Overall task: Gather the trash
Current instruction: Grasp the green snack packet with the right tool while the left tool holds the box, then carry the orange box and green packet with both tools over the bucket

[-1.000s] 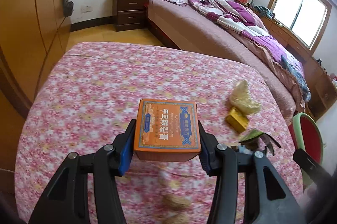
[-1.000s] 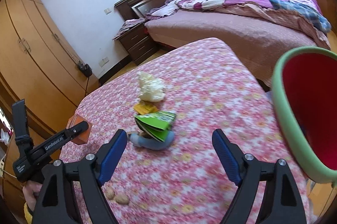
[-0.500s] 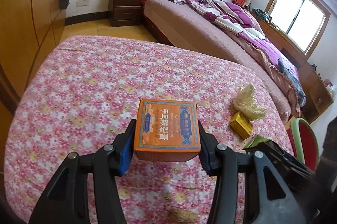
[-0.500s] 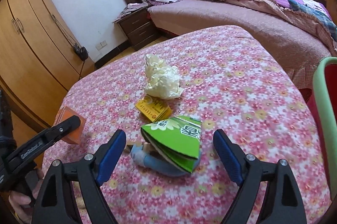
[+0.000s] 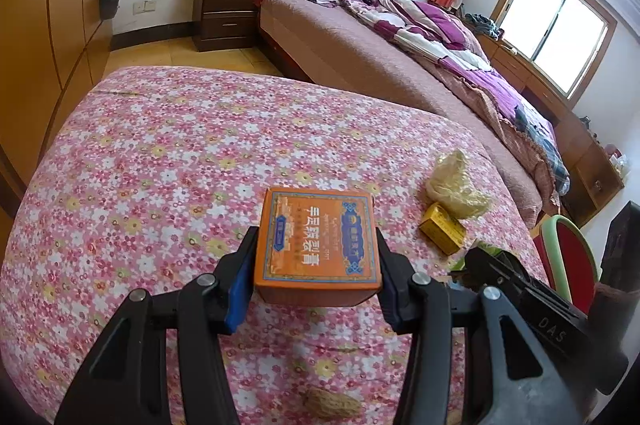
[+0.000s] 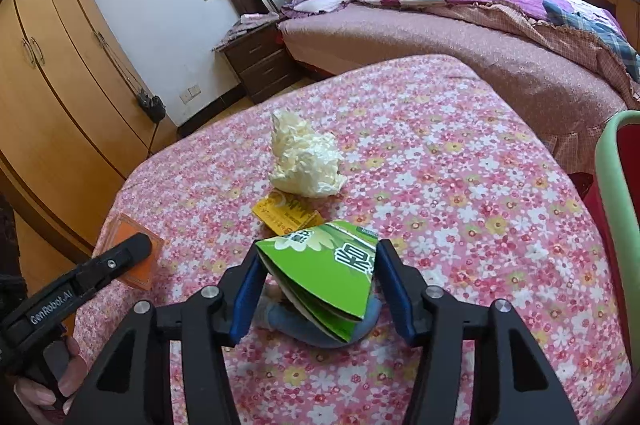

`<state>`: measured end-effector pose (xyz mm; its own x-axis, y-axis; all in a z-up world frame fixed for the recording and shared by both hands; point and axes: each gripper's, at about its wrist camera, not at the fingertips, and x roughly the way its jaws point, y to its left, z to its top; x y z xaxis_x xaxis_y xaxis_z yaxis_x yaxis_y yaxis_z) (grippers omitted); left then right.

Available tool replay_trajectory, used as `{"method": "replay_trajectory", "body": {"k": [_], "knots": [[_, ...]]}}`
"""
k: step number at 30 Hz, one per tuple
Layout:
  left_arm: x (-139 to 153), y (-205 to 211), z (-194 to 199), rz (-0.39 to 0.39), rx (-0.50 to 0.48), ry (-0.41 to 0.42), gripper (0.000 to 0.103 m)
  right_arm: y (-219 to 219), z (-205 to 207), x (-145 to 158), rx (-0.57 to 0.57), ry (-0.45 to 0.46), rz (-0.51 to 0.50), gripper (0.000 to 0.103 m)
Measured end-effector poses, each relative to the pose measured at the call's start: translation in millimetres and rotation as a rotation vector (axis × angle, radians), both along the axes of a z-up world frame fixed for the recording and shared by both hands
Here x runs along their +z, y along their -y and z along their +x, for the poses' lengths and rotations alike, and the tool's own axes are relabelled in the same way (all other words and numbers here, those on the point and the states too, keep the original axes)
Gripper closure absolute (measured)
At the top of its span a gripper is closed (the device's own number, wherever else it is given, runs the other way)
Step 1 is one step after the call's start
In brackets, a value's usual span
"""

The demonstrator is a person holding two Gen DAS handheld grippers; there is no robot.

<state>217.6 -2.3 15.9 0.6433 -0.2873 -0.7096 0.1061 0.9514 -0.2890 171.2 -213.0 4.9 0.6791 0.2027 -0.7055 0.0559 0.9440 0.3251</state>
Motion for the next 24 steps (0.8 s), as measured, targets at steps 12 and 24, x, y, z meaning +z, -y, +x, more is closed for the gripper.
{"method": "replay_trajectory", "body": {"k": [12, 24], "knots": [[35, 10, -34, -0.015, -0.038, 0.062, 0.051, 5, -53, 52, -0.023, 0.118, 0.031, 0.045], [68, 27, -82, -0.041, -0.084, 0.114, 0.050, 25, -118, 95, -0.079, 0.205, 0.064, 0.045]]}}
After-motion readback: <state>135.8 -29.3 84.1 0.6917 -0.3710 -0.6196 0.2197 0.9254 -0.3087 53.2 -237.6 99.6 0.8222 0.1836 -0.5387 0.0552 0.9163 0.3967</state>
